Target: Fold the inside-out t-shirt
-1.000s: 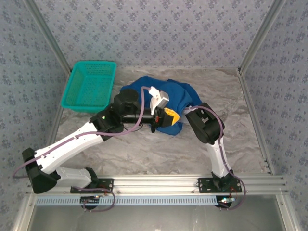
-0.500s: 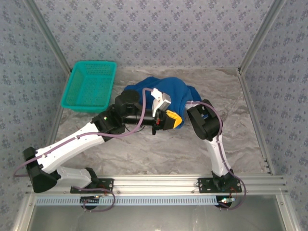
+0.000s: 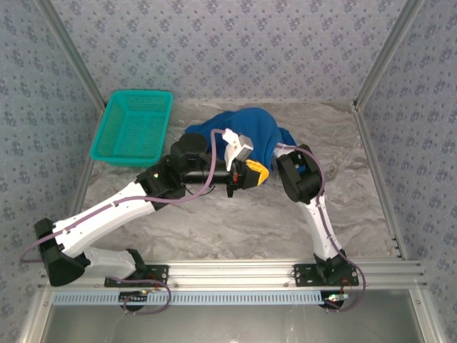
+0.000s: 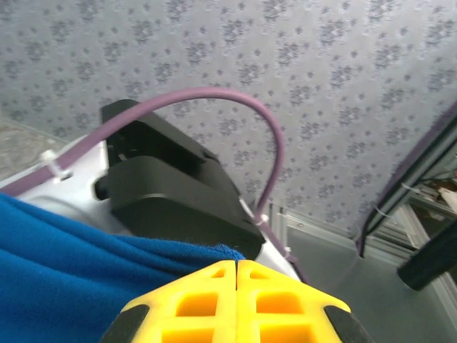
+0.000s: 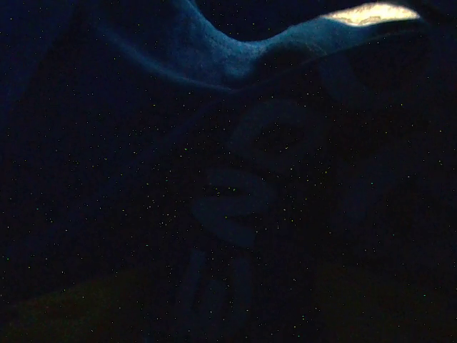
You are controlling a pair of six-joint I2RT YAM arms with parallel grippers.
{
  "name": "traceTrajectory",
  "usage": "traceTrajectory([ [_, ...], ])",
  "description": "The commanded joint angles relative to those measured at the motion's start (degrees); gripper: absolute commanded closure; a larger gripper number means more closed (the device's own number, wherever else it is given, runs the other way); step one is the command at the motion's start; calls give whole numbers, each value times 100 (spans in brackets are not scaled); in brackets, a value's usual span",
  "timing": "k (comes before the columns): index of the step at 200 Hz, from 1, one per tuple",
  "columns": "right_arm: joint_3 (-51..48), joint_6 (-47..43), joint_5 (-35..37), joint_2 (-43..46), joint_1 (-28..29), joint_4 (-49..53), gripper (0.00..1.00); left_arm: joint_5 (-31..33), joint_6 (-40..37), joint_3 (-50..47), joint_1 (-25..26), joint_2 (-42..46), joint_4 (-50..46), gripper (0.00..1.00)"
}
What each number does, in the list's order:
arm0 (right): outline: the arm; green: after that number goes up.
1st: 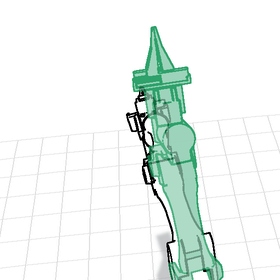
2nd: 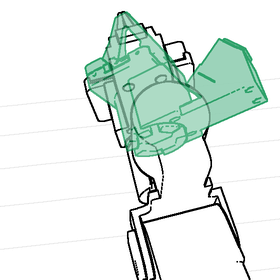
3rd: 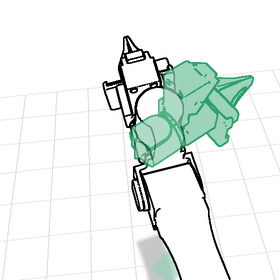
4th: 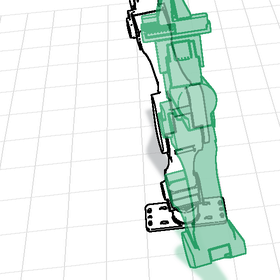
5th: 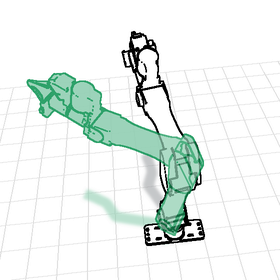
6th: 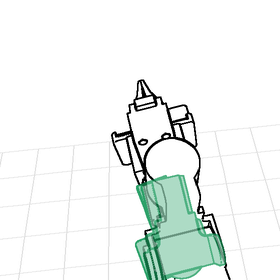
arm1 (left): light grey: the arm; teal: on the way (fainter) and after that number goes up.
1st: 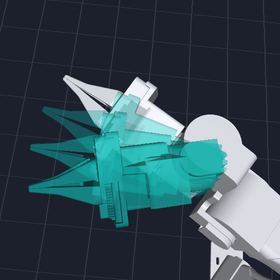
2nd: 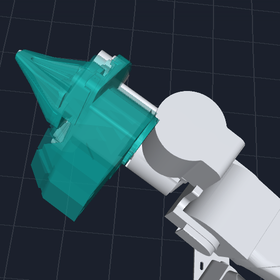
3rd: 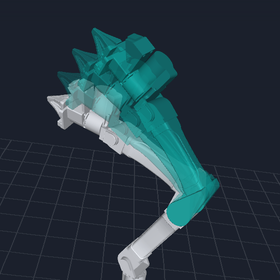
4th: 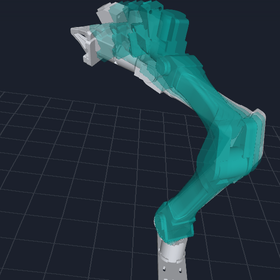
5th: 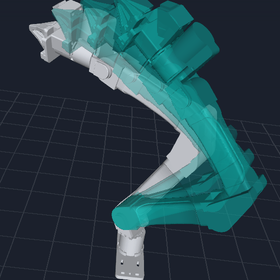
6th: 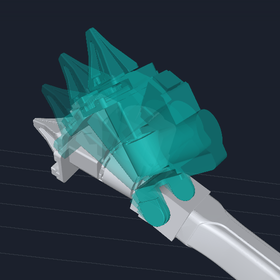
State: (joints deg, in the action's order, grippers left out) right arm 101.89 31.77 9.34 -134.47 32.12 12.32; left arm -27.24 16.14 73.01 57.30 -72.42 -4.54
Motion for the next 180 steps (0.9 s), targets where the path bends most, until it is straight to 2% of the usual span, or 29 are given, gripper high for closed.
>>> traceTrajectory([
  [1, -42, 44, -391, -302, 98, 1019, 42, 590, 32, -36, -144, 141, -16, 100],
  [39, -509, 101, -637, -32, 91, 871, 75, 1084, 86, -71, -413, 179, -169, 100],
  [64, -730, 100, -861, 178, -8, 641, 89, 1393, 205, -179, -688, 270, -241, 100],
  [106, -1143, -579, -1111, 785, -29, 763, 100, 2327, 214, -244, -1359, 479, -408, 100],
  [134, -1975, -1109, -1302, 1486, -45, 811, 100, 2877, 159, -200, -2115, 558, -419, 100],
  [162, -2659, -1651, -1441, 2230, -76, 1062, 100, 2969, 342, -196, -3122, 512, -262, 100],
  [180, -2994, -1873, -1488, 2714, -133, 1185, 100, 2970, 292, -120, -3558, 354, -249, 100],
])
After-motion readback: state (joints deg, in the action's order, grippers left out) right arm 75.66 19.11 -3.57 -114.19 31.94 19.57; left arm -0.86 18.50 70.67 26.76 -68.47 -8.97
